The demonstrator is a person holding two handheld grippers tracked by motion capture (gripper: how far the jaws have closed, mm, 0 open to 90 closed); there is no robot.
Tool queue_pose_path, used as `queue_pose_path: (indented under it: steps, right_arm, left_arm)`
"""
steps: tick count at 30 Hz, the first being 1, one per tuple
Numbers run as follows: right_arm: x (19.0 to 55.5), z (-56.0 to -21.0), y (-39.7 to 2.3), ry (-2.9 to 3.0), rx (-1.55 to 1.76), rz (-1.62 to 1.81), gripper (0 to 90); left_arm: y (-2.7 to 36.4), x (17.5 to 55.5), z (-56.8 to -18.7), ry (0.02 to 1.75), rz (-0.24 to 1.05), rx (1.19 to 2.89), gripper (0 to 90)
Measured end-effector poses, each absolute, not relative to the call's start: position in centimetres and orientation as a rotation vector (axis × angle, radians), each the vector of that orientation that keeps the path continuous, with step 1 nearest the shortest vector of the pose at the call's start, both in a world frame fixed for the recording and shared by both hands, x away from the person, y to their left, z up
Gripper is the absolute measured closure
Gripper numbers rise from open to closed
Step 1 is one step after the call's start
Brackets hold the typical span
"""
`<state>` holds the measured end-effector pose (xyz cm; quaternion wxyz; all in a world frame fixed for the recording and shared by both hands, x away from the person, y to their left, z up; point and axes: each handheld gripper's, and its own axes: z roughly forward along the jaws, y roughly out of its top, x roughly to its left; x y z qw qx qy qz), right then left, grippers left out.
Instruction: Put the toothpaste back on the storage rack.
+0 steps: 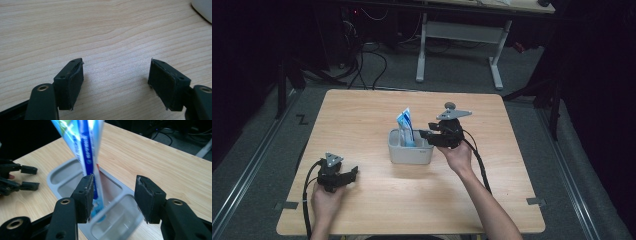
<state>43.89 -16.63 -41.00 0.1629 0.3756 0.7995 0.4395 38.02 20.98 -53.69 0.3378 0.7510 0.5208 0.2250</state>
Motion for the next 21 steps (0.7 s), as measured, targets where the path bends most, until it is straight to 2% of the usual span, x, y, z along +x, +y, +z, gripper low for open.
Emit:
queue_pose_path:
  steps: [21]
  right_arm:
    - [42.7, -40.7, -19.9, 2.253, 1.084, 1.199, 50.5]
  left_arm:
    - [21.1, 38.1, -53.7, 1.364, 0.577, 1.943, 28.6]
